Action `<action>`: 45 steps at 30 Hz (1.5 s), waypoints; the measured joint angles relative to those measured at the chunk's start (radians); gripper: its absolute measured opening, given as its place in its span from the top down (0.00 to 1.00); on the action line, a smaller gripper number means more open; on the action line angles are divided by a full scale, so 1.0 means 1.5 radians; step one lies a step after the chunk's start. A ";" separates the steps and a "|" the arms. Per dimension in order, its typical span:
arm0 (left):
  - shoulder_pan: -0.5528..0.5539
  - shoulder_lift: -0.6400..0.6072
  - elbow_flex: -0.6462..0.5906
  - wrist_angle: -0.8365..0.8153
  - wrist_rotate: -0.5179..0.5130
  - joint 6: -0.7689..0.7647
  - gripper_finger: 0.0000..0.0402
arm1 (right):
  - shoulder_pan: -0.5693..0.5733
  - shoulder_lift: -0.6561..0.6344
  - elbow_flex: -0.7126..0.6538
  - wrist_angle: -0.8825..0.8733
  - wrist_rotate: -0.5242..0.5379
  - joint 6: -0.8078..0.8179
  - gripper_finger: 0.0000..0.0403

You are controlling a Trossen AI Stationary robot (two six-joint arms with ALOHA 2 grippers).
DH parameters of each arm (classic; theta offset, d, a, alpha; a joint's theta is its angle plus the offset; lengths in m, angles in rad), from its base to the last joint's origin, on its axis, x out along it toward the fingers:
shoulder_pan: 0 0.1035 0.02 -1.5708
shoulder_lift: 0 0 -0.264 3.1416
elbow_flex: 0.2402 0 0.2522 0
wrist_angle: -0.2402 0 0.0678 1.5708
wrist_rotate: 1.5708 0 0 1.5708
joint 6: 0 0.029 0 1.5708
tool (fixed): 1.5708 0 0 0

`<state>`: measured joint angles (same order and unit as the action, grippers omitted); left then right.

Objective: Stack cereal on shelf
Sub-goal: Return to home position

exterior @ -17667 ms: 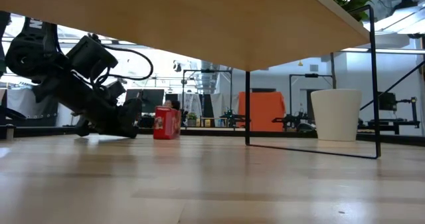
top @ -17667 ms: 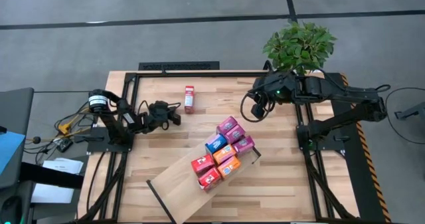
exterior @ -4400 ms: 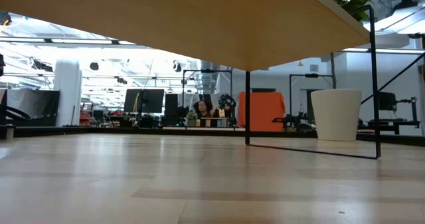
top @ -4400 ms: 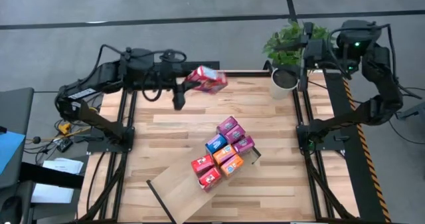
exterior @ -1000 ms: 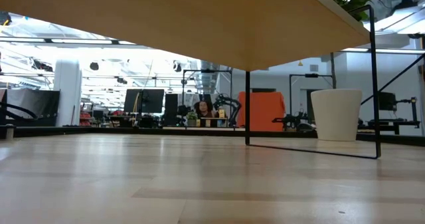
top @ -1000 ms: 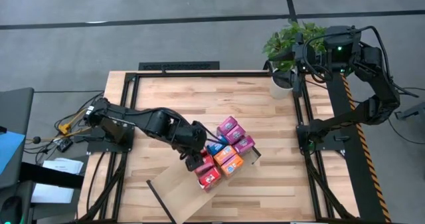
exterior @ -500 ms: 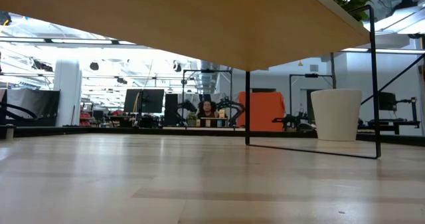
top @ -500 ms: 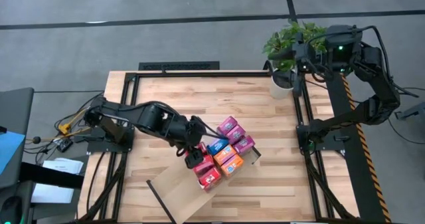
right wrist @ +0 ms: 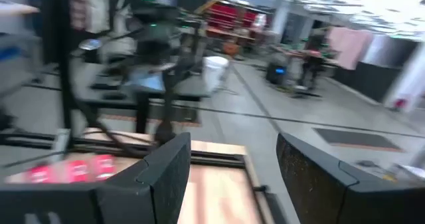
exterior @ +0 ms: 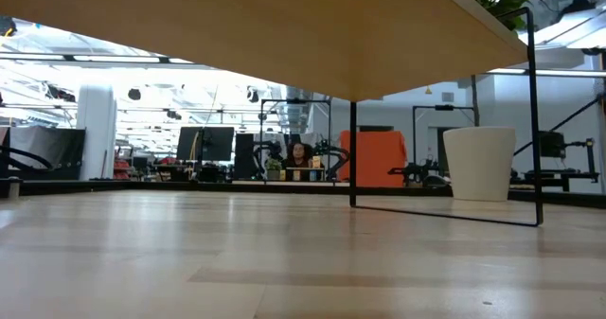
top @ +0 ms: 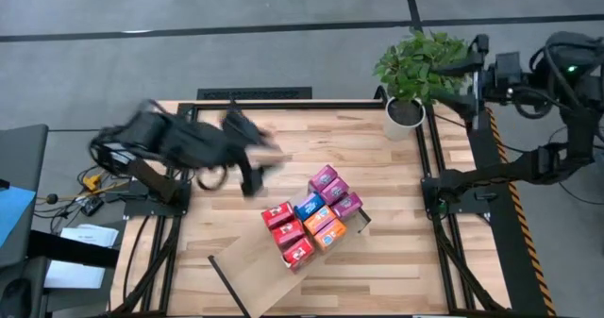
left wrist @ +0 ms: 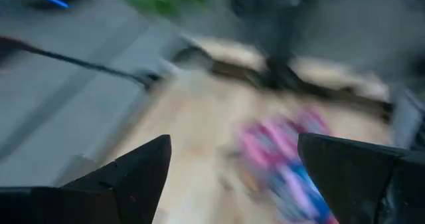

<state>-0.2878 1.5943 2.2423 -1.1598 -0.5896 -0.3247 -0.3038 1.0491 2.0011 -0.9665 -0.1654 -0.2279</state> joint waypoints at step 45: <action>0.451 -0.975 -1.276 0.736 0.379 -0.041 0.21 | -0.113 -0.661 -1.129 0.724 -0.170 0.390 0.38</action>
<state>0.3882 0.1316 0.3282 -0.0560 -0.0210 -0.3867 -0.4731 0.0576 0.3072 0.1193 -0.4201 0.3574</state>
